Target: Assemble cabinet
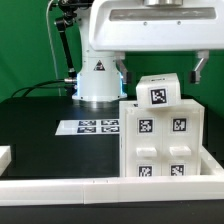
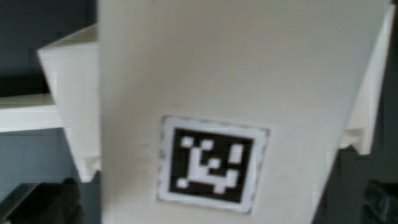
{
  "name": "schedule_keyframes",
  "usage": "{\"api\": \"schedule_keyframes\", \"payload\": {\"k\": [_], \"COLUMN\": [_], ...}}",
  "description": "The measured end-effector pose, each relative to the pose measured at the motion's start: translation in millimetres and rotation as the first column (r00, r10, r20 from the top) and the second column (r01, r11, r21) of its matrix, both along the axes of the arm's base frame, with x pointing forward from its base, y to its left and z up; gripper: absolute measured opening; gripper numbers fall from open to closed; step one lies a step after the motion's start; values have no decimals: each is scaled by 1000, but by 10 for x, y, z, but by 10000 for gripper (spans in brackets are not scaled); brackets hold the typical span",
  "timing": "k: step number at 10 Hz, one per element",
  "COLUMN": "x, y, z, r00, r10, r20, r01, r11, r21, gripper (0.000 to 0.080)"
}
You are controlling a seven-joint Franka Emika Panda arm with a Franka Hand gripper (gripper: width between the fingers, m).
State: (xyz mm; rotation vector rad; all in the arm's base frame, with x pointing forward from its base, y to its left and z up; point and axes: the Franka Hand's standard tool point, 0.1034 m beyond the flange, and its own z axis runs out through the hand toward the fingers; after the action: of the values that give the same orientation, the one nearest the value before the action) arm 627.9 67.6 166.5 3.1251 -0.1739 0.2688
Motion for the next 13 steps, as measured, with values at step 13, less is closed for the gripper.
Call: {"api": "schedule_keyframes", "payload": {"k": [13], "x": [-63], "y": [-102], "z": [-76], "r00": [1000], "r10": [3], "r20": [-17], "r01": [-3], "r11": [1000], "r21": [9], "gripper": [560]}}
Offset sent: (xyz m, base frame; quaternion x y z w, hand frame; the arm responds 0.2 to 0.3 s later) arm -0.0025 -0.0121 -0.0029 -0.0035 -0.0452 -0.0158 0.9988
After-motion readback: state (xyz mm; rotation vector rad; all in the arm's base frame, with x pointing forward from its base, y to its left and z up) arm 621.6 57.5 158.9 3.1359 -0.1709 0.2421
